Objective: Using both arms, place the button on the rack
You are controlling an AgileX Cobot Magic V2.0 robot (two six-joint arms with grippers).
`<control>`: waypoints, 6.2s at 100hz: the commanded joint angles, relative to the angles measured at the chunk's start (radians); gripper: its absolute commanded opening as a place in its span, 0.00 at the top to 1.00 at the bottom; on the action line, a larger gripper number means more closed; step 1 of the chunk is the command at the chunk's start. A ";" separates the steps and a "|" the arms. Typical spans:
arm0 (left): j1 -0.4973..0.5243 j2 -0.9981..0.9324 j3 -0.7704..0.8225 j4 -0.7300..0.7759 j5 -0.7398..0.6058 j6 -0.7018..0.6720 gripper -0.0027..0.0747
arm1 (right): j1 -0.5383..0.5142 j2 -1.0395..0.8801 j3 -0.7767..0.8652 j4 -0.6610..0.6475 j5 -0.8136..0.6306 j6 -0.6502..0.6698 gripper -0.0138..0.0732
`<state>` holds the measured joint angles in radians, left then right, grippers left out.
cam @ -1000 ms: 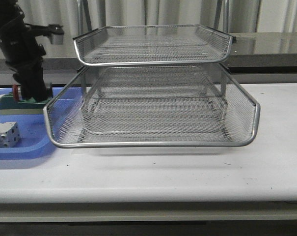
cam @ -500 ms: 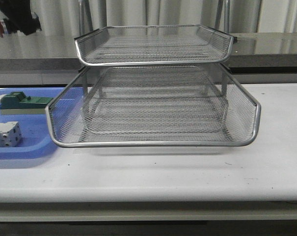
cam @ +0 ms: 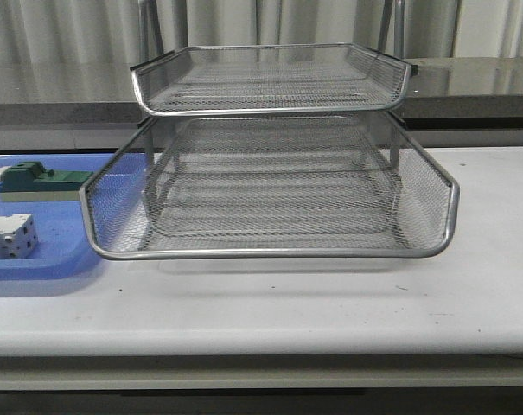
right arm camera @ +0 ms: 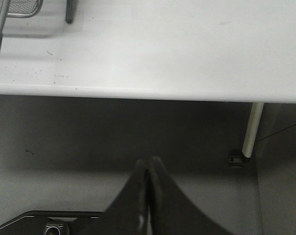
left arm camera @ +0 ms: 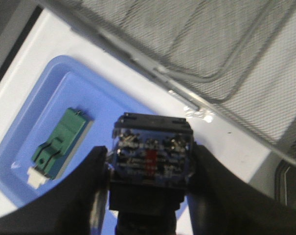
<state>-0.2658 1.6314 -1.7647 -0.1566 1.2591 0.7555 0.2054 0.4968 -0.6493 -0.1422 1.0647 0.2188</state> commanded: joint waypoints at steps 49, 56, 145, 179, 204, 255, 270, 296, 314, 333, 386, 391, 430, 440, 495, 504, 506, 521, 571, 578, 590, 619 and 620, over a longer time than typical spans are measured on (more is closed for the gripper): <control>-0.339 0.033 0.120 -0.125 -0.101 -0.015 0.99 | -0.002 0.004 -0.031 -0.024 -0.048 -0.001 0.92; -0.360 0.068 0.120 -0.125 -0.153 -0.015 0.99 | -0.002 0.004 -0.031 -0.024 -0.048 -0.001 0.92; -0.401 0.193 0.118 -0.117 -0.263 -0.015 0.25 | -0.002 0.004 -0.031 -0.024 -0.048 -0.001 0.92; -0.394 0.138 0.016 -0.105 -0.119 -0.110 0.26 | -0.002 0.004 -0.031 -0.024 -0.047 -0.001 0.92; -0.336 0.022 -0.011 0.042 -0.023 -0.236 0.32 | -0.002 0.004 -0.031 -0.024 -0.047 -0.001 0.92; 0.125 -0.288 0.122 0.042 -0.098 -0.293 0.40 | -0.002 0.004 -0.031 -0.024 -0.047 -0.001 0.92; 0.236 -0.431 0.314 -0.030 -0.275 -0.293 0.40 | -0.002 0.004 -0.031 -0.024 -0.047 -0.001 0.92; 0.278 -0.739 0.732 -0.063 -0.685 -0.293 0.40 | -0.002 0.004 -0.031 -0.024 -0.047 -0.001 0.92; 0.278 -0.944 1.026 -0.135 -0.933 -0.293 0.40 | -0.002 0.004 -0.031 -0.024 -0.047 -0.001 0.92; 0.278 -1.144 1.280 -0.203 -1.055 -0.293 0.40 | -0.002 0.004 -0.031 -0.024 -0.047 -0.001 0.92; 0.278 -1.362 1.462 -0.361 -1.195 -0.293 0.46 | -0.002 0.004 -0.031 -0.024 -0.047 -0.001 0.92; 0.278 -1.362 1.462 -0.365 -1.203 -0.293 0.51 | -0.002 0.004 -0.031 -0.024 -0.047 -0.001 0.92; 0.278 -1.362 1.462 -0.365 -1.204 -0.293 0.99 | -0.002 0.004 -0.031 -0.024 -0.047 -0.001 0.92; 0.278 -1.362 1.462 -0.365 -1.204 -0.293 0.99 | -0.002 0.004 -0.031 -0.024 -0.047 -0.001 0.92; 0.278 -1.362 1.462 -0.365 -1.202 -0.293 0.99 | -0.002 0.004 -0.031 -0.022 -0.122 -0.001 0.92; 0.278 -1.362 1.462 -0.365 -1.202 -0.293 0.99 | -0.002 0.004 -0.031 0.002 -0.173 -0.001 0.92; 0.278 -1.362 1.462 -0.365 -1.202 -0.293 0.99 | -0.002 0.004 -0.031 0.011 -0.185 -0.001 0.92; 0.278 -1.362 1.462 -0.365 -1.202 -0.293 0.99 | -0.002 0.011 -0.031 0.142 -0.256 -0.001 0.92; 0.278 -1.362 1.462 -0.365 -1.202 -0.293 0.99 | 0.068 0.401 -0.031 0.495 -0.303 -0.067 0.92; 0.278 -1.362 1.462 -0.365 -1.202 -0.293 0.99 | 0.113 0.449 -0.031 0.500 -0.335 -0.067 0.92; 0.278 -1.362 1.462 -0.365 -1.202 -0.293 0.99 | 0.210 0.523 -0.031 0.502 -0.409 -0.067 0.92; 0.278 -1.362 1.462 -0.365 -1.202 -0.293 0.99 | 0.404 0.703 -0.031 0.552 -0.605 -0.065 0.92; 0.278 -1.362 1.462 -0.365 -1.202 -0.293 0.99 | 0.408 0.707 -0.031 0.552 -0.610 -0.065 0.92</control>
<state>0.0074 0.2606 -0.2733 -0.5088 0.1325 0.4728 0.5738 1.1717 -0.6493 0.3760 0.5607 0.1650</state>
